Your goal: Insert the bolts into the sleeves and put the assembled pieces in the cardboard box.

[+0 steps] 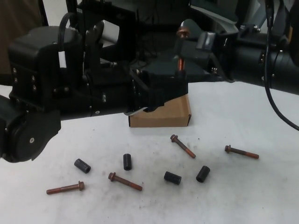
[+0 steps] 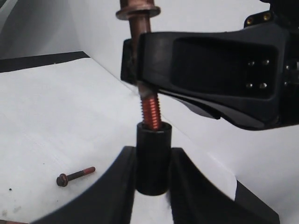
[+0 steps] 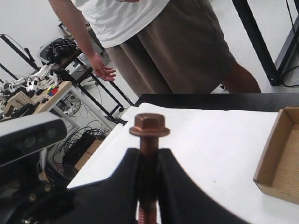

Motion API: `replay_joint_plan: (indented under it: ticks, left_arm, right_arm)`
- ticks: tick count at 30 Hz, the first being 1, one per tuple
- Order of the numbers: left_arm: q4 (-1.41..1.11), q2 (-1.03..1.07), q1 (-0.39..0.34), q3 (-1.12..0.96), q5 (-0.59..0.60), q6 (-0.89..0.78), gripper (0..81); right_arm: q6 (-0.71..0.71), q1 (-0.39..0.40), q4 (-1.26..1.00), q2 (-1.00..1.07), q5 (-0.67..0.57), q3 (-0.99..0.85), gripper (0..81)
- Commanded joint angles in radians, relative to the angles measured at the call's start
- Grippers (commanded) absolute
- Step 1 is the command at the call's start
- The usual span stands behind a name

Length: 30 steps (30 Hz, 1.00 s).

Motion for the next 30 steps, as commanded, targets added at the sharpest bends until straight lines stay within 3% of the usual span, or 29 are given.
replay_joint_plan:
  ticks: [1,8,12,24,30]
  left_arm:
    - [-0.053,-0.014,0.001,-0.01,-0.012,0.007,0.8]
    - [-0.051,-0.014,0.0,-0.01,-0.012,0.01,0.8]
    - [-0.051,-0.014,0.0,-0.01,-0.012,0.027,0.8]
    - [-0.051,-0.014,0.0,-0.01,-0.057,0.03,0.8]
    - [-0.051,-0.014,0.0,-0.01,-0.057,0.03,0.8]
  right_arm:
    - [-0.02,0.014,0.018,-0.005,-0.048,-0.005,0.3]
    - [-0.146,0.023,0.098,-0.016,-0.049,-0.005,0.3]
    - [-0.153,0.025,0.104,-0.021,-0.097,-0.005,0.3]
    - [-0.115,0.026,0.106,-0.053,-0.087,-0.005,0.3]
    - [-0.115,0.026,0.117,-0.058,-0.159,-0.005,0.3]
